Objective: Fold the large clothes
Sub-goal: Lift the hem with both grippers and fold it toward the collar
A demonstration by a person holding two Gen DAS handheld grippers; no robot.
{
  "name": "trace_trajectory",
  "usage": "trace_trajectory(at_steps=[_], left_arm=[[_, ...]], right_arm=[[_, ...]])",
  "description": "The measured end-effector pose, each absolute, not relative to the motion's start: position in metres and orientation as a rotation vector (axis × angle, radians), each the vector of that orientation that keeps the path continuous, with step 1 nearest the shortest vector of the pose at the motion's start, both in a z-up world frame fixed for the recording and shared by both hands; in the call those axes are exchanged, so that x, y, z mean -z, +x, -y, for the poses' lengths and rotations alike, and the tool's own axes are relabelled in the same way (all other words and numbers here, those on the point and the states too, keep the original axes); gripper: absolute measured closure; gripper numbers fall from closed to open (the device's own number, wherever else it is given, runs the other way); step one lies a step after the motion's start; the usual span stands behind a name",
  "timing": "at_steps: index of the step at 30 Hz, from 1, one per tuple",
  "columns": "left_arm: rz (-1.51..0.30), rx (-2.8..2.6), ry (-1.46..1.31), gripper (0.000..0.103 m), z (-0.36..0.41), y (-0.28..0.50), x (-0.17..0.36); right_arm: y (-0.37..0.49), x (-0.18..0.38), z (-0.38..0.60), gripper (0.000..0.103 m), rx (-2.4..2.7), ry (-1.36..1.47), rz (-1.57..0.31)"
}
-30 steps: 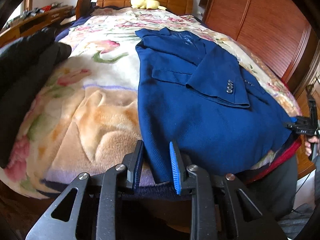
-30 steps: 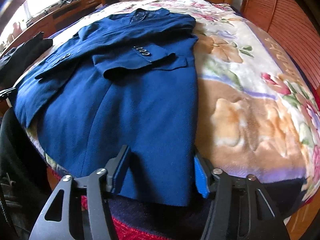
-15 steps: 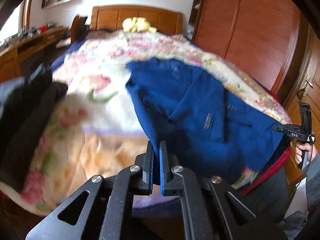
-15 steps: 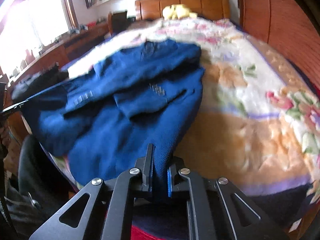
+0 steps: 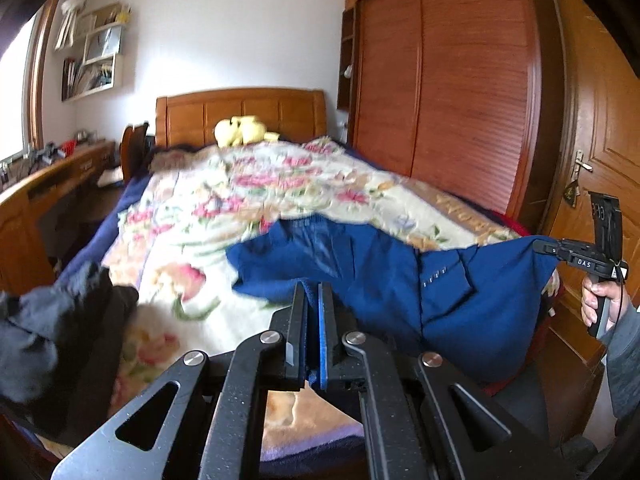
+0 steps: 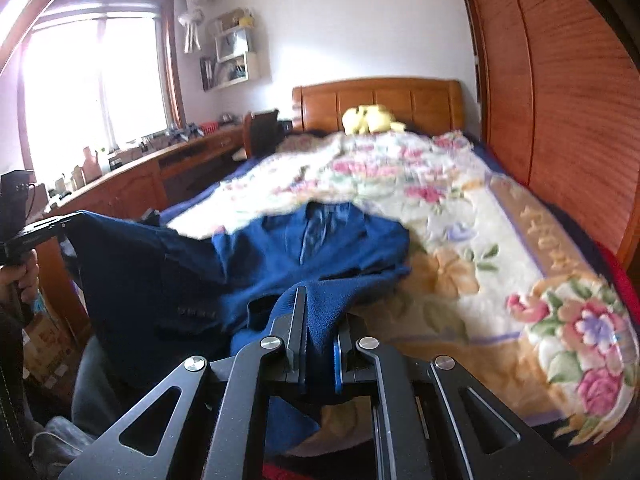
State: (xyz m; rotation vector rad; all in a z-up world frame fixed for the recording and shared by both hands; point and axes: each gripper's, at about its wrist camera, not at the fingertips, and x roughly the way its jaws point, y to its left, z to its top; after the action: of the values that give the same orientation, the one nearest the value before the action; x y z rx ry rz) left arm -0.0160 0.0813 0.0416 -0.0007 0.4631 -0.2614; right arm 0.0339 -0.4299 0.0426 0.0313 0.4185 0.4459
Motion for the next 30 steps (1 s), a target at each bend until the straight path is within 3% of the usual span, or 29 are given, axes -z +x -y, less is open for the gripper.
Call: trace_trajectory(at_steps=[15,30], left_arm=[[-0.297,0.337,0.061,0.099,-0.064,-0.038,-0.113],[-0.511,0.197,0.035,0.099,-0.093,0.161,-0.042]], right_arm=[[-0.059,-0.101,0.474,0.094,-0.475,0.046,-0.189],[0.135,-0.034,0.458,0.094,-0.316,0.034,-0.374]])
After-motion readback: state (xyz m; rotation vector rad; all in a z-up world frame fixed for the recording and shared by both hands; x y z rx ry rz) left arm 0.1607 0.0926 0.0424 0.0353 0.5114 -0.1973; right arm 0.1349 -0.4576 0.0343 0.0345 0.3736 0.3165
